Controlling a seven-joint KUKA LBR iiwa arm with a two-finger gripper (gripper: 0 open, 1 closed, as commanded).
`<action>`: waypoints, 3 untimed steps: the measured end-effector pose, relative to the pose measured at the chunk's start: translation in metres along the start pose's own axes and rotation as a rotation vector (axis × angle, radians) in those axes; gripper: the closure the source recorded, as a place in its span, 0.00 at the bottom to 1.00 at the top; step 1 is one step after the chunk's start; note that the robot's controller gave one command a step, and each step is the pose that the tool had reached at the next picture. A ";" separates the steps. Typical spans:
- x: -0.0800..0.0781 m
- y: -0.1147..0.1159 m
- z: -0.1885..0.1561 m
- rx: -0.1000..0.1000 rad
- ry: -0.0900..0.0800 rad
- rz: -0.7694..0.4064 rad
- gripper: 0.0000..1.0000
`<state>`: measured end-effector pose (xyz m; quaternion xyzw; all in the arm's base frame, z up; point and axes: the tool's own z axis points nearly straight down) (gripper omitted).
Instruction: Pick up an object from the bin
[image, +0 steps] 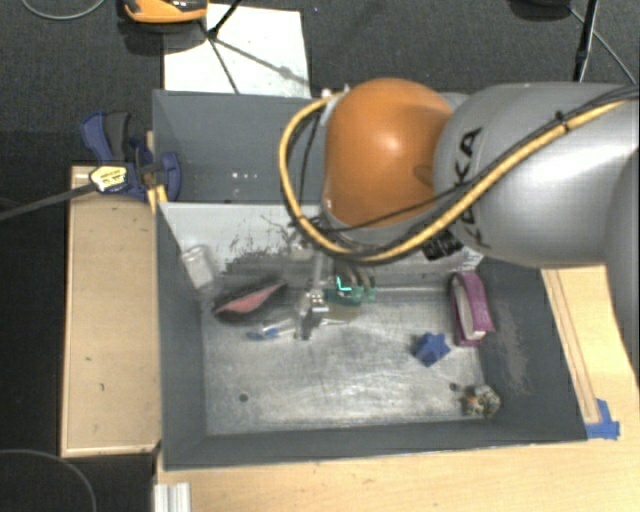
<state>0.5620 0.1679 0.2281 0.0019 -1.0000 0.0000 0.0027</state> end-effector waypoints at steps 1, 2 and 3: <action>-0.019 0.002 0.142 -0.003 -0.013 0.142 0.00; -0.018 0.003 0.141 -0.003 -0.009 0.144 1.00; -0.015 -0.001 -0.012 -0.003 -0.013 0.115 1.00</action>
Offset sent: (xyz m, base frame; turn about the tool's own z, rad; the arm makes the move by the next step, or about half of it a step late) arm 0.0162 0.0030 -0.1423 0.1403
